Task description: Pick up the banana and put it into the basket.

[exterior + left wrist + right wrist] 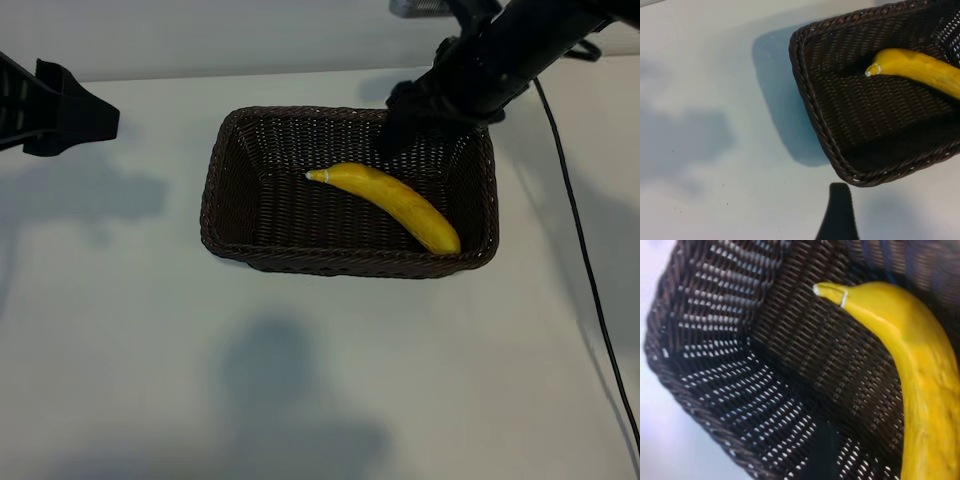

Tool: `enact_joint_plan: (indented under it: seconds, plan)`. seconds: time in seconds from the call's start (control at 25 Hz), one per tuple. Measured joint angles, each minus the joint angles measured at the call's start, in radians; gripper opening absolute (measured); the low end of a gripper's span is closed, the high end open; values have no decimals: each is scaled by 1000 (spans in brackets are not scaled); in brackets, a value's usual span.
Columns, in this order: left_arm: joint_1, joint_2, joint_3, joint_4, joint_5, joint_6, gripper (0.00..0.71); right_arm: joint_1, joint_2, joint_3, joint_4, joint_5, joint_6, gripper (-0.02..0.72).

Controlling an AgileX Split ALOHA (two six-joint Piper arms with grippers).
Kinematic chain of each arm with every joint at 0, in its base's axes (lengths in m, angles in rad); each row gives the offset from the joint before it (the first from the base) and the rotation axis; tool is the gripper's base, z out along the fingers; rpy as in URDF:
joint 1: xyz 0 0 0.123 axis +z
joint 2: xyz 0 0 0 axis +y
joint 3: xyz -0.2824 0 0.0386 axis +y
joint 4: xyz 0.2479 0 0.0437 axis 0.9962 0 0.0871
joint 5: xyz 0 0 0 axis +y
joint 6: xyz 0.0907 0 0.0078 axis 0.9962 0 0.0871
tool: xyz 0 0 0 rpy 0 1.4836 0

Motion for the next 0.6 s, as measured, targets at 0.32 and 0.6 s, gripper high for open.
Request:
enact_joint_plan:
  seconds: [0.32,0.6]
  plan:
    - [0,0,0,0,0,2,610,-34,-168,0,-91,58,39,664]
    - [0,0,0,1,0,3,610,-64,-286,0,-125,144,52,658]
